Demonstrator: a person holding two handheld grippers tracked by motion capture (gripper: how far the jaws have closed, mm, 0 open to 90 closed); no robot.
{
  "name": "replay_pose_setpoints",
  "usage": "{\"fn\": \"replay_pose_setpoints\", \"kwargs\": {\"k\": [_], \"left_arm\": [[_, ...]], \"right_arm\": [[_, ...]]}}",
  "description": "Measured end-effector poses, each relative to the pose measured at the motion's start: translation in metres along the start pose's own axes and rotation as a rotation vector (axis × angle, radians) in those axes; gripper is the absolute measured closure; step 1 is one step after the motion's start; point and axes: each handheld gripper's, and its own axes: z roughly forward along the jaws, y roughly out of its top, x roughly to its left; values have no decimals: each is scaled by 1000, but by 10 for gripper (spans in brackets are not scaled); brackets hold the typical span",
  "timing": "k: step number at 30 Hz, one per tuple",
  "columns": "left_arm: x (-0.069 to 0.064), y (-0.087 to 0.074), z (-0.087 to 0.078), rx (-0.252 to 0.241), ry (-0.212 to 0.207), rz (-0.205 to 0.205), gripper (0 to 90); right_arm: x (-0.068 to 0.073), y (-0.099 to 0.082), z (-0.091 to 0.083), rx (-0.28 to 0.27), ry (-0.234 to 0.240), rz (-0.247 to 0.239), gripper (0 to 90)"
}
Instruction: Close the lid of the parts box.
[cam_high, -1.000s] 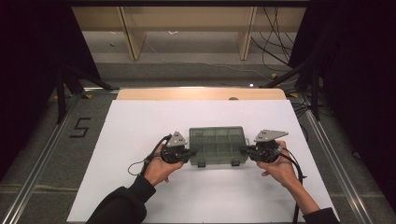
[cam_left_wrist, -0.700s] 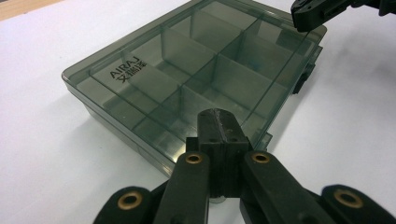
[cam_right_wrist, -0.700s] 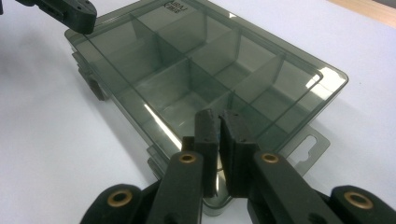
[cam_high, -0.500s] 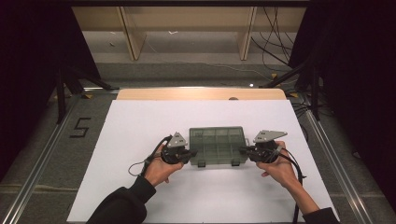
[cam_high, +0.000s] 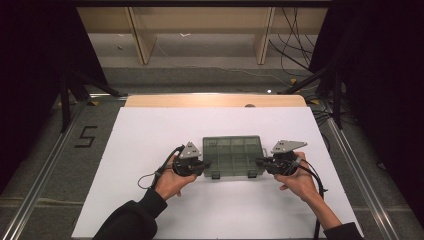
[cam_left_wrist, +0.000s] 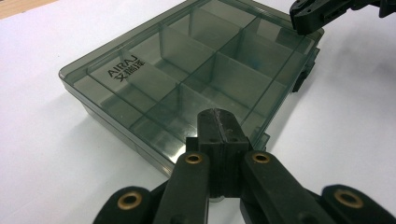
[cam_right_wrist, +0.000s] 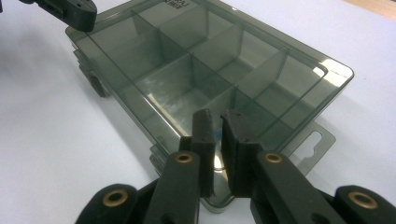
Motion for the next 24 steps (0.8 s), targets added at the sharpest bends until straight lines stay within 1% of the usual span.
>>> {"fn": "replay_pose_setpoints", "kwargs": {"k": [3,4,6,7,8,9,10,11,12,13,14,15,17,18,19,20,21,22,24], "left_arm": [[0,0,0,-1,0,-3,893],[-1,0,1,-10,0,-14,892],[0,0,1,-10,-3,-13,884],[-1,0,1,-12,1,-14,880],[-1,0,1,-12,-2,-18,873],[-1,1,1,-12,-12,-31,865],[-1,1,1,-12,-19,-32,863],[-1,1,0,-8,-14,-18,859],[-2,1,1,-16,-8,-33,854],[-2,1,0,-17,-6,-32,847],[-1,1,-1,-8,-9,-20,836],[-1,2,0,-22,-8,-24,824],[-1,3,-2,-27,-11,-42,805],[0,3,-3,-37,-15,-34,796],[-1,3,-3,-44,-7,-43,787],[0,4,-5,-45,-18,-41,778],[-1,4,-5,-56,-8,-51,765],[1,5,-7,-59,-11,-41,753],[1,6,-9,-64,-4,-54,724]], "right_arm": [[0,0,0,-3,-6,9,817],[0,0,0,-7,-10,8,811],[-1,0,0,-11,-7,11,796],[-1,0,0,-14,-7,14,788],[-1,0,0,-14,-5,14,778],[-1,0,0,-20,-7,15,770],[-1,1,0,-20,-6,15,765],[-1,1,0,-20,-6,10,759],[-1,1,0,-18,-6,10,752],[-1,1,0,-22,-9,12,743],[0,1,-1,-25,-8,22,731],[0,2,-1,-22,-9,28,717],[-1,2,-2,-43,-11,27,693],[-1,2,-3,-49,-10,35,677],[-2,3,-3,-59,-17,33,656],[-2,3,-4,-64,-17,43,632],[-2,4,-5,-74,-26,50,614],[-2,4,-6,-84,-28,52,605],[-2,5,-8,-95,-34,56,573]]}}
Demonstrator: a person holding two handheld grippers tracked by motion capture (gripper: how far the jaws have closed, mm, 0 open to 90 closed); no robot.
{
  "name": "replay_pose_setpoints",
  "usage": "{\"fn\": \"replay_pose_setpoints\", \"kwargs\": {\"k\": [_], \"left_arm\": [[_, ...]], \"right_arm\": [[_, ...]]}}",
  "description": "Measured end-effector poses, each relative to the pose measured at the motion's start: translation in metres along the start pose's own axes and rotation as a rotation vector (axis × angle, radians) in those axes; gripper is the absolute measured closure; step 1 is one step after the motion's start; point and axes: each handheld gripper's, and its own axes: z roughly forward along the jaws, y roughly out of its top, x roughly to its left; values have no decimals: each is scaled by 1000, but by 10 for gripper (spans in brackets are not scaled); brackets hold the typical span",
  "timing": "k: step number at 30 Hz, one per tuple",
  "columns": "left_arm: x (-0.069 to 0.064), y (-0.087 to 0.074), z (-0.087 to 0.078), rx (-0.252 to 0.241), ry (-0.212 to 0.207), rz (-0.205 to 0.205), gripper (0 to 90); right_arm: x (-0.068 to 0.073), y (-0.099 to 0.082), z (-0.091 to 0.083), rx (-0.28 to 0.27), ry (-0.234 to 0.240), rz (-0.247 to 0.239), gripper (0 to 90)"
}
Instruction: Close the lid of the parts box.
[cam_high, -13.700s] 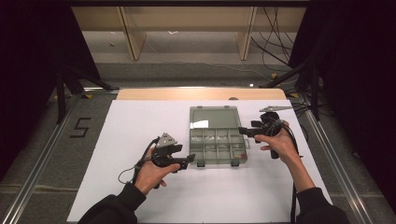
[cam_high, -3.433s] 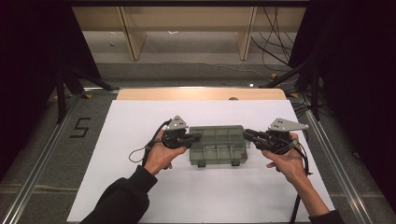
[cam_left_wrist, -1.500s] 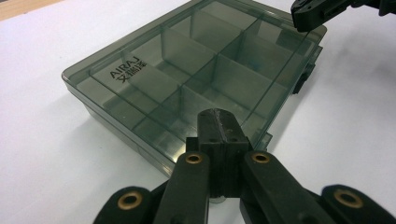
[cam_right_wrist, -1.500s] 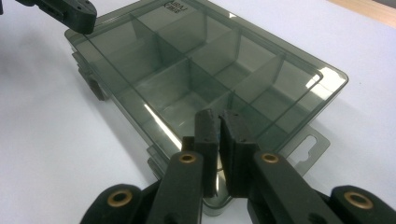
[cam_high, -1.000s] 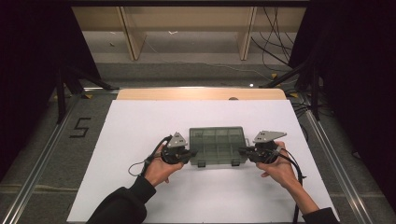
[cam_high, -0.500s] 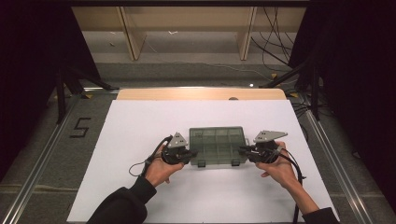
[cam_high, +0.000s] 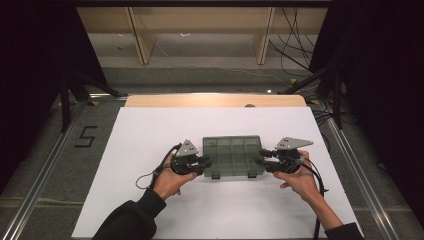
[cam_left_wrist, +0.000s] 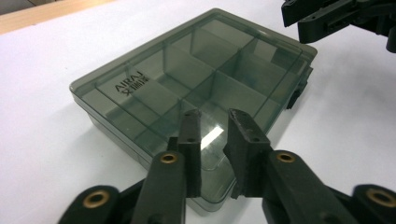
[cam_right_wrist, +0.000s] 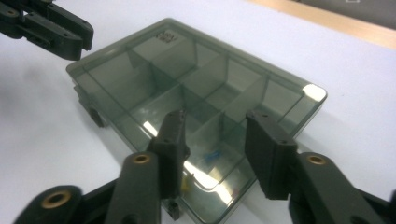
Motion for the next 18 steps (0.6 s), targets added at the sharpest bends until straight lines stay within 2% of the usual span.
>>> {"fn": "replay_pose_setpoints", "kwargs": {"k": [4,5,6,8,10,13,18], "left_arm": [[-1,3,-5,-28,3,-12,669],[1,4,-6,-35,-2,-4,654],[1,5,-8,-37,-1,-21,646],[2,6,-11,-51,-6,-25,628],[3,7,-16,-51,2,-31,611],[4,8,-21,-76,-1,-39,579],[6,9,-30,-94,1,-33,533]], "right_arm": [[1,3,-2,-33,-15,12,513],[1,3,-3,-42,-22,18,501],[2,4,-2,-59,-16,28,494],[3,5,-5,-59,-33,29,474],[5,7,-6,-65,-22,44,450],[8,9,-7,-86,-25,56,418],[14,13,-9,-120,-18,85,359]]}}
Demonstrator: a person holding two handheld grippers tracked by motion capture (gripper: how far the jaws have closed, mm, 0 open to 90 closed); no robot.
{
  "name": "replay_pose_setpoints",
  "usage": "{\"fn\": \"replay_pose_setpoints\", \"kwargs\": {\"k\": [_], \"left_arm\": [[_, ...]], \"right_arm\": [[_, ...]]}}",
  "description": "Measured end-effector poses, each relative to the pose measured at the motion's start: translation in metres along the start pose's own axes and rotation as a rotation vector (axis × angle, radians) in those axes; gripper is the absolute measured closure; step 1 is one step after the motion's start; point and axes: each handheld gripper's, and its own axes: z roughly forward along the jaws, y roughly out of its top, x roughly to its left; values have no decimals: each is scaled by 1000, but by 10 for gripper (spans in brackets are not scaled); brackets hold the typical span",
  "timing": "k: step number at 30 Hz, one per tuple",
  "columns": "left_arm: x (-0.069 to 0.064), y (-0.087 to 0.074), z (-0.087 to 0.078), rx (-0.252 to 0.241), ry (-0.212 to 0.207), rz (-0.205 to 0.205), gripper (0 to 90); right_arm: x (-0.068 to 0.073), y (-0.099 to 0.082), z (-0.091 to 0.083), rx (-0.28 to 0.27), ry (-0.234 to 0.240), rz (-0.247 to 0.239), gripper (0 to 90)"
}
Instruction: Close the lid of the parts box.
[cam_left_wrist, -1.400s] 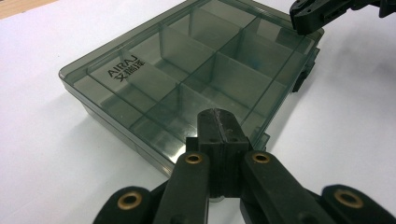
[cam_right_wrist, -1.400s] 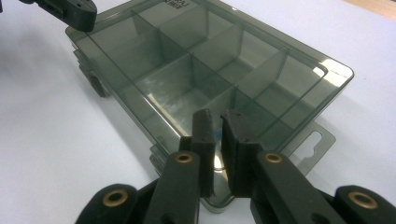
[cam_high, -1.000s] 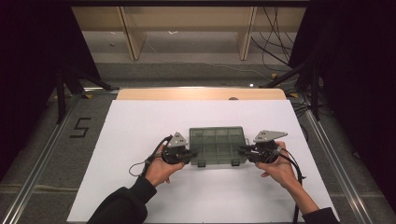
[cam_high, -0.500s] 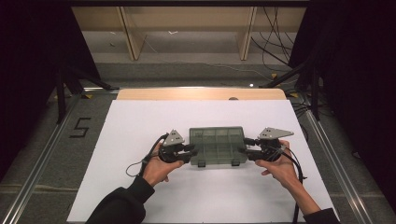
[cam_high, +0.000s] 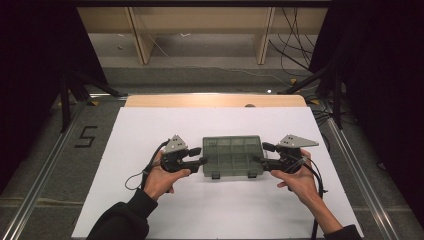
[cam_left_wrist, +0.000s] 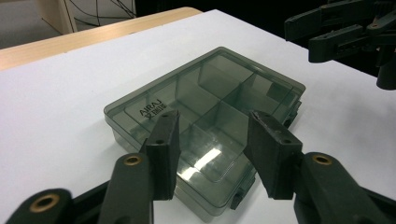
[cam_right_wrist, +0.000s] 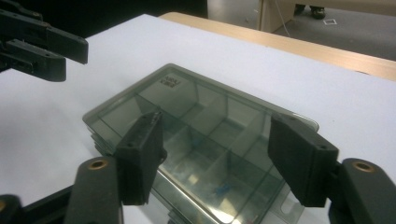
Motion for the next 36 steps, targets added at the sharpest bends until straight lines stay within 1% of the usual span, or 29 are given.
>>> {"fn": "replay_pose_setpoints", "kwargs": {"k": [1,2,4,5,7,8,11,13,14,15,16,17,18,19,20,21,22,23,25,27,28,29,30,31,33,35,36], "left_arm": [[0,0,-2,-3,6,-1,524],[0,0,-4,-7,7,1,512],[0,0,-8,-18,9,8,485],[0,0,-10,-22,9,2,473],[1,0,-14,-29,7,-1,449],[1,1,-16,-33,9,-2,440],[1,0,-22,-43,12,2,414],[2,-1,-25,-52,14,9,397],[3,-1,-27,-52,13,16,392],[3,-2,-29,-55,15,16,387],[3,-3,-31,-60,15,16,383],[3,-3,-32,-61,19,11,380],[4,-4,-34,-70,18,11,376],[4,-4,-36,-69,21,24,373],[4,-5,-38,-74,27,13,369],[4,-5,-39,-80,27,23,364],[4,-6,-41,-82,28,22,362],[4,-6,-43,-86,29,31,361],[4,-8,-46,-91,36,44,358],[4,-9,-49,-98,34,44,358],[4,-10,-51,-105,32,41,357],[5,-11,-52,-103,38,45,351],[4,-12,-53,-102,38,35,340],[4,-13,-53,-101,40,35,333],[3,-16,-54,-98,40,33,327],[2,-17,-54,-99,37,31,318],[1,-18,-54,-100,34,34,314]], "right_arm": [[1,1,-1,-1,-5,-2,356],[3,1,-1,-12,3,-1,349],[6,2,-3,-3,-6,-4,329],[7,2,-3,-4,-5,2,323],[10,2,-3,-25,-2,-2,312],[11,3,-4,-10,-5,-4,310],[15,3,-6,-24,-14,-7,297],[17,3,-8,-16,-9,-2,294],[17,3,-8,-26,-18,-11,290],[19,3,-8,-30,-14,-5,282],[20,3,-9,-20,-18,-12,278],[21,2,-9,-32,-18,-13,278],[22,2,-10,-24,-23,-16,278],[24,2,-11,-21,-21,-15,278],[25,1,-11,-35,-20,-10,277],[27,1,-13,-25,-17,-16,276],[28,1,-13,-27,-17,-23,275],[29,0,-14,-29,-24,-25,274],[31,-1,-15,-33,-23,-22,272],[33,-3,-16,-32,-19,-11,269],[33,-4,-17,-38,-25,-11,269],[34,-5,-18,-32,-20,-6,266],[35,-5,-19,-29,-21,-11,262],[36,-6,-20,-25,-26,-8,261],[37,-7,-21,-35,-22,-17,260],[38,-8,-23,-29,-28,-15,255],[39,-8,-24,-29,-22,-9,254]]}}
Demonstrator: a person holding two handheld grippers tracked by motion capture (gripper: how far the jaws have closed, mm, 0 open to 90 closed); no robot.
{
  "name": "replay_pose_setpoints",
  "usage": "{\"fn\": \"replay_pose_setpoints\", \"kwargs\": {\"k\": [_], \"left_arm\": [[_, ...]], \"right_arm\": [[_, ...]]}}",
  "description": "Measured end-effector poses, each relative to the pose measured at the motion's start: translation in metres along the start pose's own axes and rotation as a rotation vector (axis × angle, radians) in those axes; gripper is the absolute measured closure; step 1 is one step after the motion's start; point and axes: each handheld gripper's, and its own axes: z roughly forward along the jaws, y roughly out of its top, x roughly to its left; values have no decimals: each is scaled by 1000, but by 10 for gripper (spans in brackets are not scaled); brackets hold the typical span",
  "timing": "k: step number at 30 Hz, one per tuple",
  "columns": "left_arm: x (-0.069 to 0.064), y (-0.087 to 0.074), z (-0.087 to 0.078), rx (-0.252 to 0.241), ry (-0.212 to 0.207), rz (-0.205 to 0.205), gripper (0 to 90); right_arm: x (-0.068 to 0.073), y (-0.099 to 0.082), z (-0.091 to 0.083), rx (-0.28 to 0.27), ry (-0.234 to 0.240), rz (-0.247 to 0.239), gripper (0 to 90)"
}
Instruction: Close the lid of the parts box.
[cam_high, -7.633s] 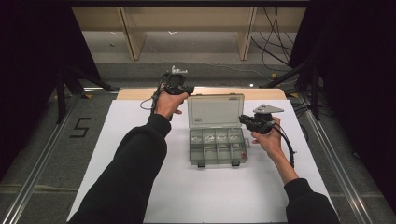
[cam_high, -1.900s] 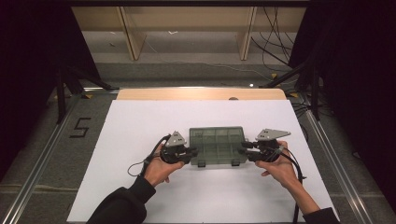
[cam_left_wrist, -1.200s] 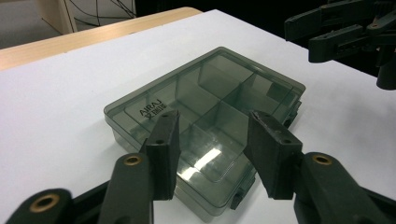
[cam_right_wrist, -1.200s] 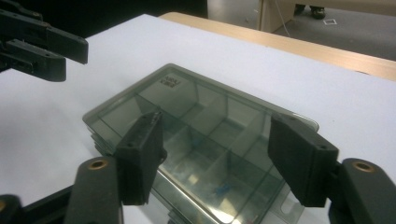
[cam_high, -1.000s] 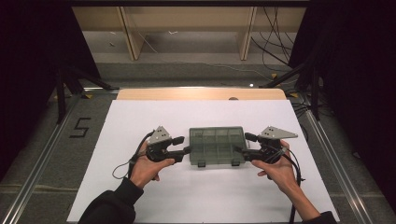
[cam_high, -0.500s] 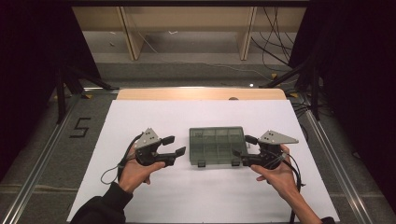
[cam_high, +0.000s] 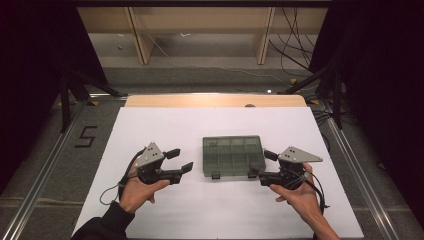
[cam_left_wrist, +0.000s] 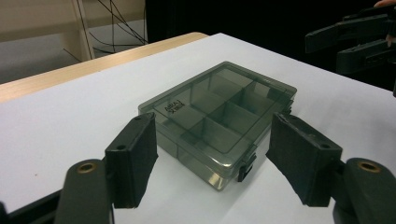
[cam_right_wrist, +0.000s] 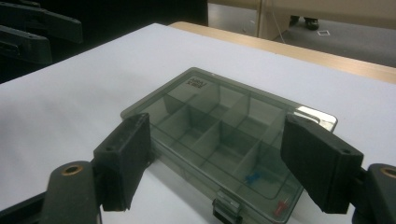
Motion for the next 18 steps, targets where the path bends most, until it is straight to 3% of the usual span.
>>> {"fn": "replay_pose_setpoints", "kwargs": {"k": [11,14,15,16,18], "left_arm": [[-9,-4,-5,-31,-6,-5,239],[-9,-4,-7,-31,-11,15,203],[-11,-4,-8,-34,-3,-11,191],[-11,-5,-8,-35,-3,-12,183],[-11,-5,-9,-40,-13,8,180]], "right_arm": [[9,-4,-6,-10,16,9,196],[11,-5,-7,-15,24,10,190],[11,-5,-8,-12,26,16,187],[11,-6,-8,-16,19,10,185],[12,-7,-8,-21,19,13,183]]}}
